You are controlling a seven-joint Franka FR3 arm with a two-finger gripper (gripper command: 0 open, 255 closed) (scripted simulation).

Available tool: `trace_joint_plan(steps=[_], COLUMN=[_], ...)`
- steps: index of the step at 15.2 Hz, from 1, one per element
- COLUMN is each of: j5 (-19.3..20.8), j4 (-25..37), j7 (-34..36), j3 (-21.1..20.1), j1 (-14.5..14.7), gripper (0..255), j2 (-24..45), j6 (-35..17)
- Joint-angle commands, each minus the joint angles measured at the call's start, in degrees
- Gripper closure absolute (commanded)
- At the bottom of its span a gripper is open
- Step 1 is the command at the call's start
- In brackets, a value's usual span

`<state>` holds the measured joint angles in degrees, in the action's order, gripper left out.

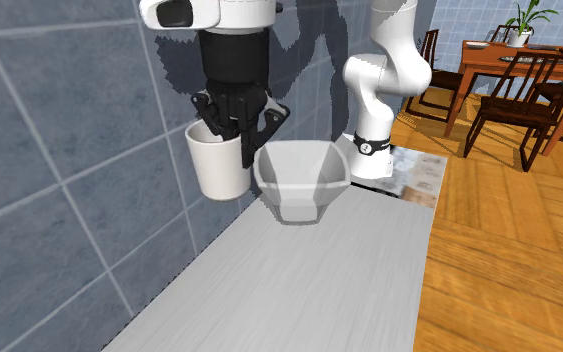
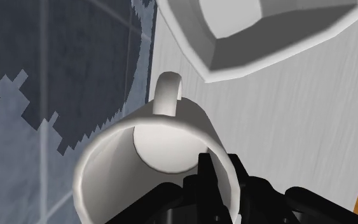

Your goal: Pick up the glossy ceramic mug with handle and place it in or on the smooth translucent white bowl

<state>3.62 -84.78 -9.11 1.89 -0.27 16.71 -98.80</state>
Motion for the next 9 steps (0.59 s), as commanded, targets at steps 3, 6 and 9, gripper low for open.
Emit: trace_joint_plan(steps=[3,6,9], j5=[-0.02,-0.04,-0.06], j4=[3.27,6.02,8.94], j7=[-0.15,-0.3,-0.45], j3=[-0.01,-0.01,0.0], j1=[0.04,0.05,0.05], gripper=[255,255,255], j2=[0.11,0.41,0.87], j6=[3.16,5.61,8.07])
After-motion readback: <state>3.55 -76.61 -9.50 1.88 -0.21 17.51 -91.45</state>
